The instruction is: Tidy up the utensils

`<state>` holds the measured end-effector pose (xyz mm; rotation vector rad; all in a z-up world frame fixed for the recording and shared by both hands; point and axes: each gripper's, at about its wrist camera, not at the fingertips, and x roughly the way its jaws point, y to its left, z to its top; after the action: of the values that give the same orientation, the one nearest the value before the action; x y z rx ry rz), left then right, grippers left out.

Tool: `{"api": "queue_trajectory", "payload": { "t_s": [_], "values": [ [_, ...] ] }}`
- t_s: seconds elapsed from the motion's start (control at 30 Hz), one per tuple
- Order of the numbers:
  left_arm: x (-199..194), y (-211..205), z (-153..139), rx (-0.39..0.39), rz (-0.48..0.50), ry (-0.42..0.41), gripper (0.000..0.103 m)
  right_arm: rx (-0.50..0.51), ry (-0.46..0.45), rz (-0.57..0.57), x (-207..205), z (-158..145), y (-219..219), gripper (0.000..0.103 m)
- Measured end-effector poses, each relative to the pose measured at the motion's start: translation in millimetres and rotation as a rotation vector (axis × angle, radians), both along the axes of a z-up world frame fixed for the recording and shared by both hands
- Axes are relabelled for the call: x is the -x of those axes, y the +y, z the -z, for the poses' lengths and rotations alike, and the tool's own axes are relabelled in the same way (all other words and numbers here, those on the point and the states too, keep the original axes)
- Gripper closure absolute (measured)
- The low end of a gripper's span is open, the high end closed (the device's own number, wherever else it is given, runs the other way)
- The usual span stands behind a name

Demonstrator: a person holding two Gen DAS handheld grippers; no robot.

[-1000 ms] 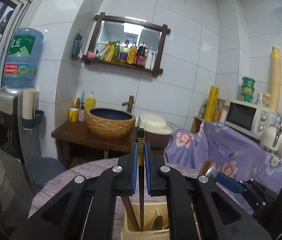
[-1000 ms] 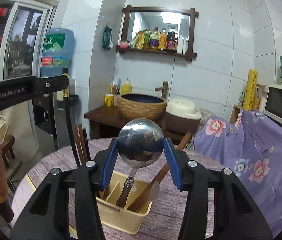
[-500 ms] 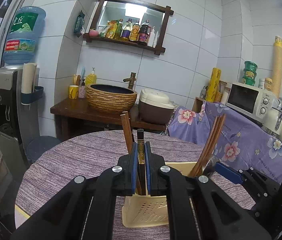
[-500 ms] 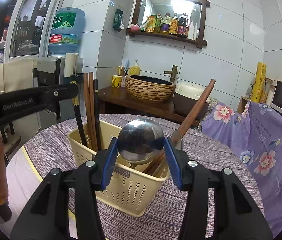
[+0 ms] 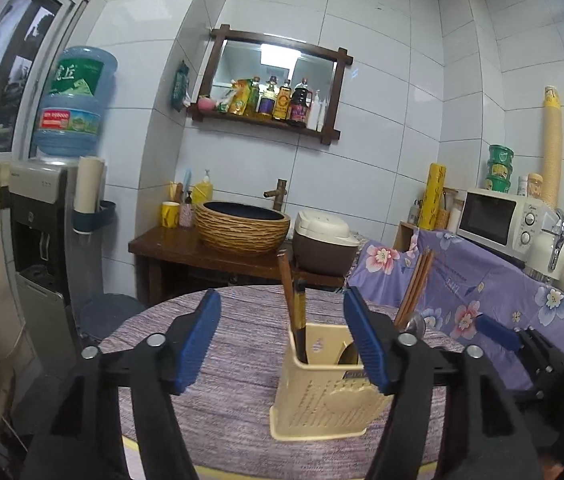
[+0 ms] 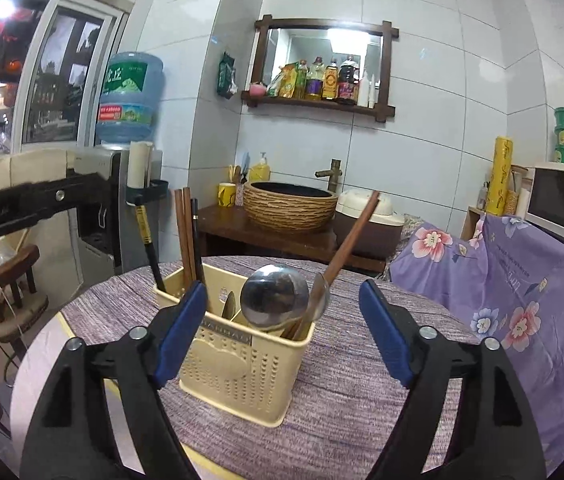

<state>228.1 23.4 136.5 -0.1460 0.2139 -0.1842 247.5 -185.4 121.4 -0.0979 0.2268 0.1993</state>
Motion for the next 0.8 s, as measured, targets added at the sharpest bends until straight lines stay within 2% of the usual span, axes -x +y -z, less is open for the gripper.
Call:
{"api": "queue_trajectory", "payload": {
  "t_s": [0.07,0.13,0.17,0.37,0.6,0.8],
  "values": [
    [13.2,2.7,5.3,-0.015,-0.023,-0.006,0.02,-0.023,-0.001,0.006,15.6,0.1,-5.6,0.015],
    [25.7,5.8,11.5,-0.014,-0.039,-0.016,0.012,-0.053,-0.007,0.017,33.4,3.8,-13.9,0.006],
    [35.3,7.0,17.2,-0.015,-0.042,-0.022,0.005,-0.066,-0.013,0.022,41.7,6.8,-18.6,0.006],
    [81.6,0.1,50.4,-0.095,-0.066,-0.026,0.005,-0.111,0.04,0.056,92.2,44.9,-39.1,0.006],
    [133.5,-9.2,84.6,-0.115,-0.065,0.019,0.005,-0.13,0.059,0.051,151.0,84.0,-50.1,0.006],
    [172.3,-15.9,99.9,-0.137,-0.071,-0.006,0.005,-0.142,0.065,0.041,188.5,110.1,-48.2,0.006]
  ]
}}
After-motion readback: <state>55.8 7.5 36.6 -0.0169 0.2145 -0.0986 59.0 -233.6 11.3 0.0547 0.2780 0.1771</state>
